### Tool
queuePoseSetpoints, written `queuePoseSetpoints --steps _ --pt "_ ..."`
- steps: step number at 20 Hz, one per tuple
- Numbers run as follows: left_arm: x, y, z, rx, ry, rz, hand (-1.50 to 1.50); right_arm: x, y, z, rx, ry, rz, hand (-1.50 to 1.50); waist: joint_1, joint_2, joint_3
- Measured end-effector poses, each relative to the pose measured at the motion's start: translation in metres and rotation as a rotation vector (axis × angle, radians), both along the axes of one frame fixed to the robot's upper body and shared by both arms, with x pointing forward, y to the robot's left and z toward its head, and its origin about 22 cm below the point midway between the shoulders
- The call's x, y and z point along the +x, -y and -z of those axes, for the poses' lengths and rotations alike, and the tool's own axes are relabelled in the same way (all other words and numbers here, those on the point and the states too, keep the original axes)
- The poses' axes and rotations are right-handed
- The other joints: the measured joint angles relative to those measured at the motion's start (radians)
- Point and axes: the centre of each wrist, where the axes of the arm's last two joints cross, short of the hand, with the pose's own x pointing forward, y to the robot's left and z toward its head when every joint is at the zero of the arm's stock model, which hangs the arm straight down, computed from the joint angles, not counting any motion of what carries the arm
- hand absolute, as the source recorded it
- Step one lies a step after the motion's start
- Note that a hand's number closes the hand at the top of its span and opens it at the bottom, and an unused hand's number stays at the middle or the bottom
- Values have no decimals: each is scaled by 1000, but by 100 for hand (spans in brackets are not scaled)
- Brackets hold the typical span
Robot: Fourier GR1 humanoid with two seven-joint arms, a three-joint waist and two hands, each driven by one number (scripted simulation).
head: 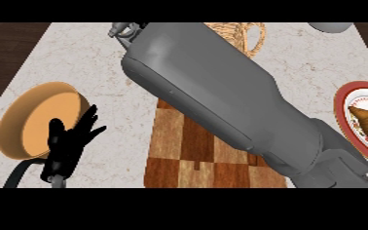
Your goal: Pick the lemon from the cutting board and place it in the basket
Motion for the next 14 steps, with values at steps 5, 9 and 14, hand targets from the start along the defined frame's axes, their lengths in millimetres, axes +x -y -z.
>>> queuePoseSetpoints --steps 5,9,14 --pt "-2 -4 1 -4 -1 -14 0 20 1 2 3 -43 43 150 -13 4 2" --pt "-5 -1 0 -10 16 -16 0 37 7 10 17 -72 68 150 -12 7 2" --pt "-4 -2 -2 -11 17 -8 0 54 18 32 77 -110 82 150 -10 10 1"
